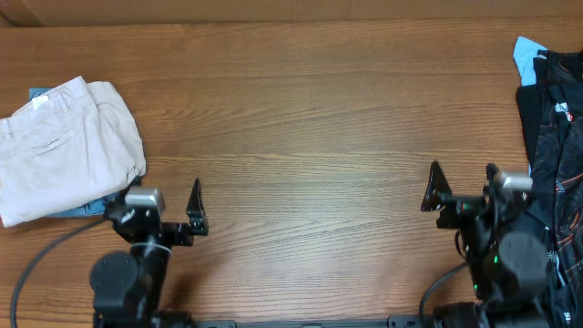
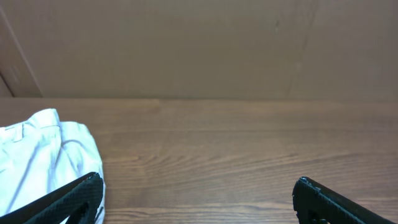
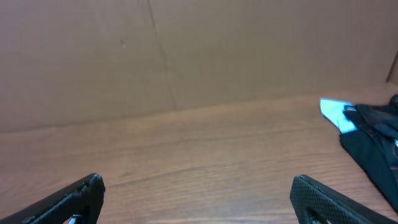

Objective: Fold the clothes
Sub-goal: 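Reach the right gripper to the black jersey pile on the right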

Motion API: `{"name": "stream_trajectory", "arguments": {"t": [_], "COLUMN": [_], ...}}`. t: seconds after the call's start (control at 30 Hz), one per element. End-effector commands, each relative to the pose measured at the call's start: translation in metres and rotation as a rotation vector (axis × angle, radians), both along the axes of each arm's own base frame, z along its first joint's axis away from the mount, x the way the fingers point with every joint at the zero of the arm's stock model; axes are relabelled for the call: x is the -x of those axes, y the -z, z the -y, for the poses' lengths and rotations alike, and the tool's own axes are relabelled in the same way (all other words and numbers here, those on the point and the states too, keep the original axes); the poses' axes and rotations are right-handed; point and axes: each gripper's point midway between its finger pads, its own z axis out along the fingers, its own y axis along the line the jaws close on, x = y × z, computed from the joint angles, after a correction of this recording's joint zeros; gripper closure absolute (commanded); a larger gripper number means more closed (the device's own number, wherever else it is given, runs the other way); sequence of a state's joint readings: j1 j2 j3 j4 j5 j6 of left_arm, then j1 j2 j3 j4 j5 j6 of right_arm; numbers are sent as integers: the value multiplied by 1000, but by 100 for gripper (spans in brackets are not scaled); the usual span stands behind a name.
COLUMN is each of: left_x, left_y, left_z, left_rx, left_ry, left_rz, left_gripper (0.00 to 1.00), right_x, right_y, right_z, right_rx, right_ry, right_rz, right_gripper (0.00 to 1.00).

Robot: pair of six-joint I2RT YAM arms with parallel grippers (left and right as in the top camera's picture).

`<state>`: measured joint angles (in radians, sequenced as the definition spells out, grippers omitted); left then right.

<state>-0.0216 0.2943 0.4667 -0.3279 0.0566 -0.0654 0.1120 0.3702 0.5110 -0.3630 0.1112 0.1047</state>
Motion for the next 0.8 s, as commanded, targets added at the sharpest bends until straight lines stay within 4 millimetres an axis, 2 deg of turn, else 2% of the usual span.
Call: {"name": "stream_trajectory", "arguments": {"t": [0.0,0.1,0.27,0.43,0.5,0.57,0.67,0.7,0.77], "left_x": [-10,-18,-30,-34,-33,-33,-33,-33,-34], "left_y": [-27,-32,-35,-35,-35,-34,-35,-35,-35], "left_z": [0,0,0,2,2,2,2,2,2], "left_rx": [-42,-42,-43,-36,-29,-29,-29,-29,-29], "left_ry": [10,13,16,21,24,24,23,23,23], "left_rz": [-35,-120,-285,-328,-332,-332,-331,-331,-332], "left_gripper": [0,0,0,0,0,0,0,0,0], "right_x": [-15,-30,-59,-76,-80,-79,-68,-60,-45], "right_y": [-23,-21,6,27,31,32,43,56,79], "right_z": [3,4,11,26,36,64,118,142,173], "right_rx": [2,17,56,64,143,149,105,58,-38], "right_ry": [30,45,92,139,138,254,478,562,693], "right_rz": [-43,-132,-342,-456,-481,-487,-534,-577,-649], "right_gripper": [0,0,0,0,0,0,0,0,0]}}
